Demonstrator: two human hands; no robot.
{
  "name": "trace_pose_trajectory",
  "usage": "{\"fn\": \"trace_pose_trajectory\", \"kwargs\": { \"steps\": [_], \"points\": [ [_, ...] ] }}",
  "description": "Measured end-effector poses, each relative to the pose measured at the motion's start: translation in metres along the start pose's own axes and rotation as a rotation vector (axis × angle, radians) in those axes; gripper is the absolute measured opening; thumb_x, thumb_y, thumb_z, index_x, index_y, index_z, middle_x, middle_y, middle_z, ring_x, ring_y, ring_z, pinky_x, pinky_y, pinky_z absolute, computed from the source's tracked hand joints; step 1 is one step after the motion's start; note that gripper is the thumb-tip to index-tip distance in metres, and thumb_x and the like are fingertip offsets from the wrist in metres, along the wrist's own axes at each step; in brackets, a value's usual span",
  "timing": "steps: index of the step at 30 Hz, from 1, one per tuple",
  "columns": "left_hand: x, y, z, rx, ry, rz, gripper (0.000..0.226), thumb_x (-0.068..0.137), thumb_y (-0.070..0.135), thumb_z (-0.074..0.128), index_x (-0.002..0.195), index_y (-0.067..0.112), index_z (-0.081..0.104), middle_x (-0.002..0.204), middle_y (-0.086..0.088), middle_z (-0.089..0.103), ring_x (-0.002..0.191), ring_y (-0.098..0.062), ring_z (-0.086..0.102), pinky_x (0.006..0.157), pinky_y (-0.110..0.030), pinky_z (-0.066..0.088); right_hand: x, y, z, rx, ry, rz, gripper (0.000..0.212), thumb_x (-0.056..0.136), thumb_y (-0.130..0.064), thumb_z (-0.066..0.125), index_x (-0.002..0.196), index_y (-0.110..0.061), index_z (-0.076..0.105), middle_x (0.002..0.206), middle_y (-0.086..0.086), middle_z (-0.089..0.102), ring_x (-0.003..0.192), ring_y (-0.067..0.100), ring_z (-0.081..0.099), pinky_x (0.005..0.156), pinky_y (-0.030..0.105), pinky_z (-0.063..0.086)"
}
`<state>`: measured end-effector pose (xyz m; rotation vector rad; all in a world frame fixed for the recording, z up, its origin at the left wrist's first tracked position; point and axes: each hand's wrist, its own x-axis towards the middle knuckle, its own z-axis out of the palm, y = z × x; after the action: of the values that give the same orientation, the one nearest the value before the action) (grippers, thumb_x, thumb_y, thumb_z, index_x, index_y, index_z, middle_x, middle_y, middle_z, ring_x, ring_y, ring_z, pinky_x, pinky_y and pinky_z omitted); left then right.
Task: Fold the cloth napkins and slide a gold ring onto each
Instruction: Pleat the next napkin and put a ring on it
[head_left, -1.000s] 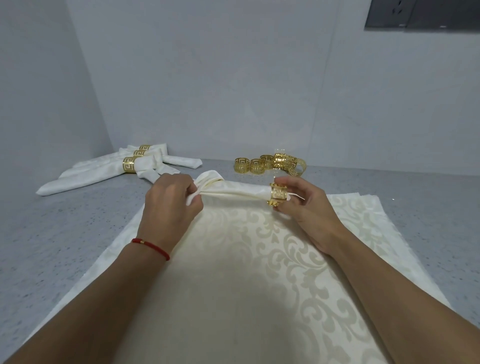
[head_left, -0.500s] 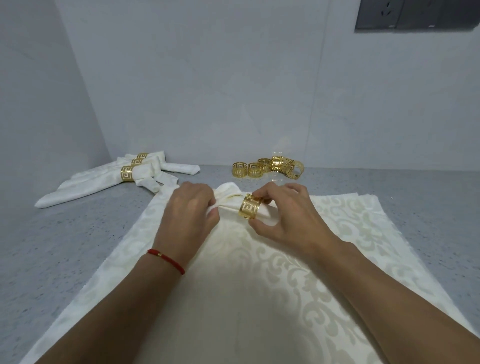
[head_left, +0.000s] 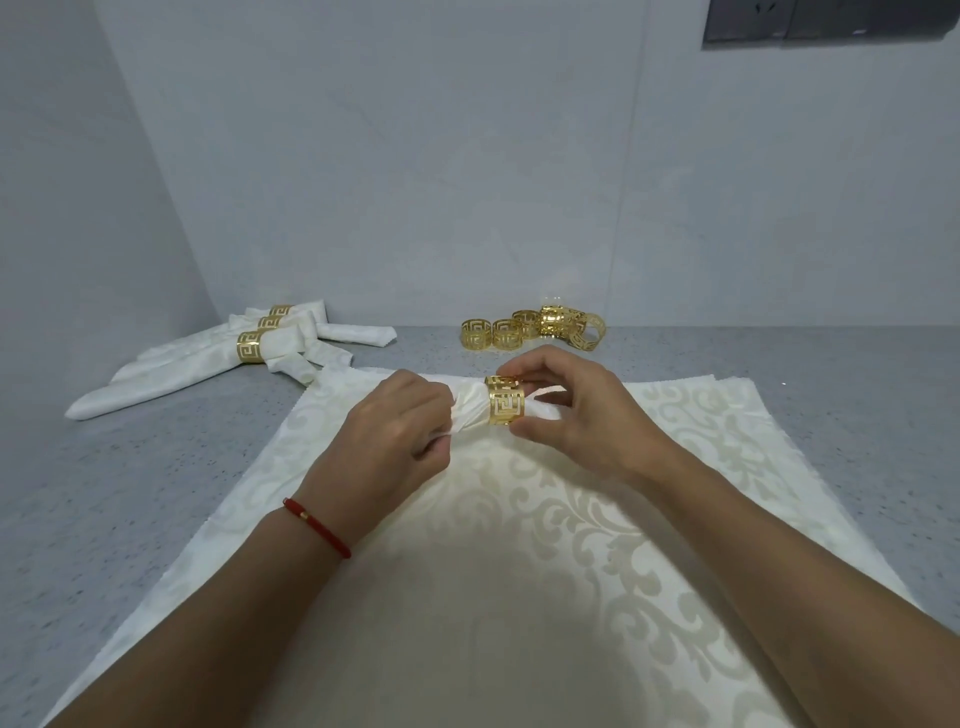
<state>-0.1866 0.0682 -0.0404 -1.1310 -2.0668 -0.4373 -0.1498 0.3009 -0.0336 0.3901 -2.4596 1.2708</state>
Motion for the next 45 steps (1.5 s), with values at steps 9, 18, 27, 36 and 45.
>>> {"fn": "trace_pose_trajectory", "kwargs": {
  "steps": [9, 18, 27, 36, 45],
  "points": [
    [0.0, 0.007, -0.006, 0.016, -0.005, 0.118, 0.016, 0.077, -0.012, 0.065, 0.068, 0.0, 0.06, 0.089, -0.007, 0.067, 0.078, -0.027, 0.056, 0.074, -0.025, 0.041, 0.004, -0.006, -0.005, -0.159, -0.123, -0.029, 0.046, 0.082, -0.006, 0.082, 0.12, -0.023, 0.061, 0.114, -0.015, 0.069, 0.109, -0.001, 0.065, 0.103, 0.029, 0.051],
    [-0.005, 0.011, -0.005, -0.04, 0.076, 0.033, 0.01, 0.076, -0.006, 0.069, 0.07, 0.001, 0.064, 0.108, -0.008, 0.071, 0.084, -0.024, 0.06, 0.079, -0.023, 0.045, 0.006, -0.015, -0.018, -0.001, -0.121, -0.035, 0.044, 0.076, 0.009, 0.083, 0.108, -0.015, 0.066, 0.116, -0.002, 0.071, 0.108, 0.011, 0.07, 0.101, 0.022, 0.053],
    [-0.004, 0.016, -0.005, -0.097, 0.018, -0.106, 0.047, 0.061, -0.01, 0.074, 0.104, 0.007, 0.076, 0.083, -0.003, 0.056, 0.078, -0.008, 0.048, 0.065, -0.011, 0.038, 0.009, -0.017, -0.018, -0.02, -0.131, -0.079, 0.047, 0.074, 0.004, 0.086, 0.113, -0.017, 0.07, 0.113, -0.009, 0.073, 0.107, 0.008, 0.07, 0.103, 0.037, 0.054],
    [-0.004, 0.018, -0.009, -0.014, 0.129, 0.006, 0.003, 0.083, -0.002, 0.071, 0.082, 0.001, 0.072, 0.098, -0.008, 0.069, 0.085, -0.024, 0.06, 0.071, -0.03, 0.048, 0.013, -0.031, -0.014, -0.151, -0.192, -0.205, 0.043, 0.077, -0.004, 0.086, 0.112, -0.022, 0.07, 0.11, -0.012, 0.07, 0.105, 0.007, 0.068, 0.095, 0.034, 0.057],
    [-0.002, 0.018, -0.004, -0.063, 0.176, -0.189, 0.018, 0.069, -0.01, 0.077, 0.076, 0.0, 0.064, 0.098, -0.01, 0.064, 0.081, -0.018, 0.059, 0.072, -0.014, 0.04, 0.002, -0.023, 0.009, 0.085, -0.133, 0.096, 0.045, 0.087, -0.037, 0.08, 0.129, -0.035, 0.063, 0.113, -0.004, 0.068, 0.095, 0.013, 0.071, 0.086, 0.036, 0.06]
  ]
}}
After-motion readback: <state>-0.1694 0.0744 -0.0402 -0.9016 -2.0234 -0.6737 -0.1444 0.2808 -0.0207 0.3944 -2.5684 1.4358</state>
